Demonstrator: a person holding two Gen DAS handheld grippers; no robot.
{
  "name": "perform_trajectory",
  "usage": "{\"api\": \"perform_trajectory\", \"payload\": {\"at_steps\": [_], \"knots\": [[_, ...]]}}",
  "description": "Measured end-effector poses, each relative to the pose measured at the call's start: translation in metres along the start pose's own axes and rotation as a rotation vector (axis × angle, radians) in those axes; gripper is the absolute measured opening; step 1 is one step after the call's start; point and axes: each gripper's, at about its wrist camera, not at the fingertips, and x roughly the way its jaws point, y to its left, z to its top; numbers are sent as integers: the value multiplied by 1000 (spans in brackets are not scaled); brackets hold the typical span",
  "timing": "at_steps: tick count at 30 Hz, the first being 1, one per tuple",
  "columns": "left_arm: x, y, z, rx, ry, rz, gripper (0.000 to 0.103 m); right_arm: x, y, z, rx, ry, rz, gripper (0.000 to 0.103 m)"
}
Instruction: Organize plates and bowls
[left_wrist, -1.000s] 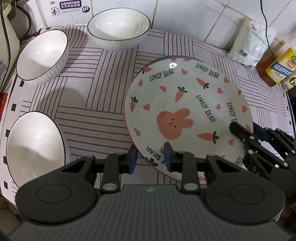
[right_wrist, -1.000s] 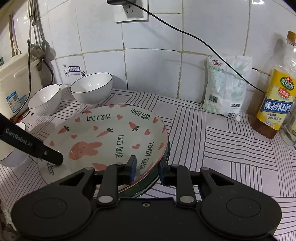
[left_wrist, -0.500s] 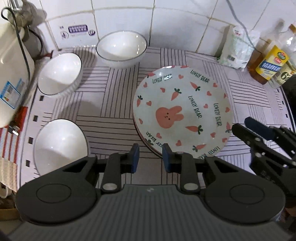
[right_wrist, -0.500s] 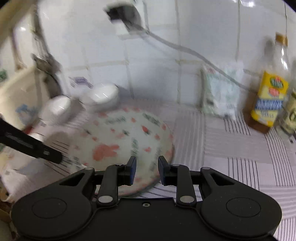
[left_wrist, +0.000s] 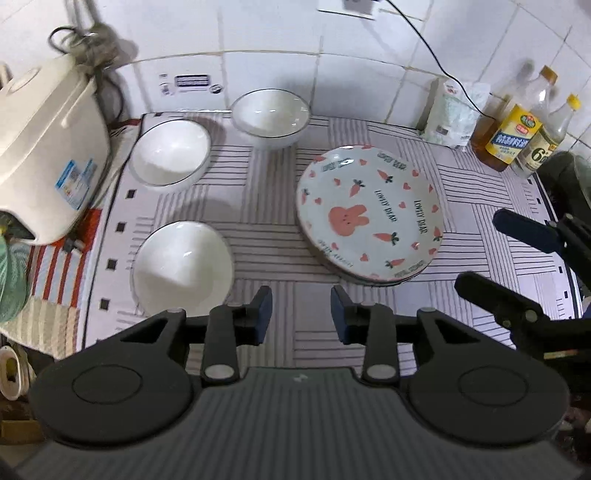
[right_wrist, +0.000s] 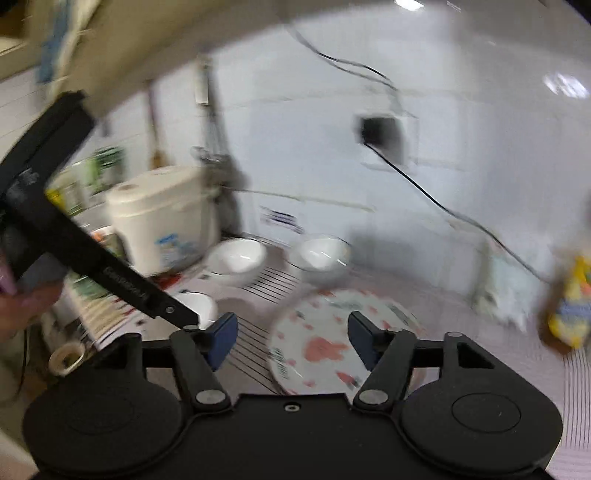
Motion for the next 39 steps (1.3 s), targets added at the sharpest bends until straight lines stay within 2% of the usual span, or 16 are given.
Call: {"api": "perform_trajectory", "payload": {"at_steps": [2, 4, 6, 9, 13, 15, 17, 19, 23, 26, 30, 33, 39], "knots": [[0, 14, -5, -13, 4, 22, 35, 2, 11, 3, -25, 15, 51, 73], [1, 31, -11, -38, 10, 32, 40, 7, 25, 3, -69, 24, 86, 77], [3, 50, -17, -76, 8, 23, 45, 16, 37, 2, -95, 31, 94, 89], [13, 80, -26, -141, 28, 10, 50, 37, 58, 3, -121, 70, 121, 89], [33, 120, -28, -187, 74, -21, 54, 77, 95, 6, -230, 121, 178, 92], [43, 139, -25, -218, 92, -64, 56, 100, 110, 4, -242, 150, 168, 92], [53, 155, -20, -238, 95, -67, 56, 120, 124, -1, -241, 175, 157, 92], [64, 166, -14, -216, 91, -48, 58, 142, 133, -11, -226, 210, 150, 92], [88, 183, -2, -156, 116, -48, 58, 179, 140, -39, -152, 281, 72, 92], [104, 185, 4, -84, 131, -58, 53, 192, 143, -52, -109, 286, 50, 92], [123, 183, 6, -8, 166, -91, 33, 198, 157, -63, -181, 193, -18, 92], [129, 181, 5, 24, 179, -109, 19, 208, 165, -70, -217, 163, -64, 92], [132, 174, 14, 99, 180, -95, 15, 219, 162, -71, -129, 149, -74, 92]]}}
